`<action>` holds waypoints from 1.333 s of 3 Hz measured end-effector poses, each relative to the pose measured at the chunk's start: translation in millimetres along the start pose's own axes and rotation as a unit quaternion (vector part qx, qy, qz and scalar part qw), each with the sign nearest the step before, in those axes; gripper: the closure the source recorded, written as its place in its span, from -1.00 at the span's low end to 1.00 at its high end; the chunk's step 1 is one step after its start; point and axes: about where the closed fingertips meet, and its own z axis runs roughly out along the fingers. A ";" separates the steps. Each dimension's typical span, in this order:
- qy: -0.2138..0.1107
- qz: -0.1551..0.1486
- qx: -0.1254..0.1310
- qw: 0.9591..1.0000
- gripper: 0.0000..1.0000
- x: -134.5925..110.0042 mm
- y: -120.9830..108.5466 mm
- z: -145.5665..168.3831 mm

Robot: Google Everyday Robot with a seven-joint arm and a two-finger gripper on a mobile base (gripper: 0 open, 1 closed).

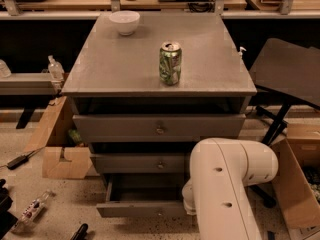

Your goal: Open bottom drawer

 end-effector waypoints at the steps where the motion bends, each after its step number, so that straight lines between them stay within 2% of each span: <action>1: 0.000 0.000 0.000 1.000 0.21 0.0 0.0 0.0; 3: 0.000 0.000 0.000 1.000 -0.72 0.0 0.0 -0.1; 4: 0.000 0.000 0.000 1.000 -1.00 0.0 0.0 -0.1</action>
Offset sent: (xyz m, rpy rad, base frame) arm 0.0000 0.0000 0.0000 0.0000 0.0000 0.0000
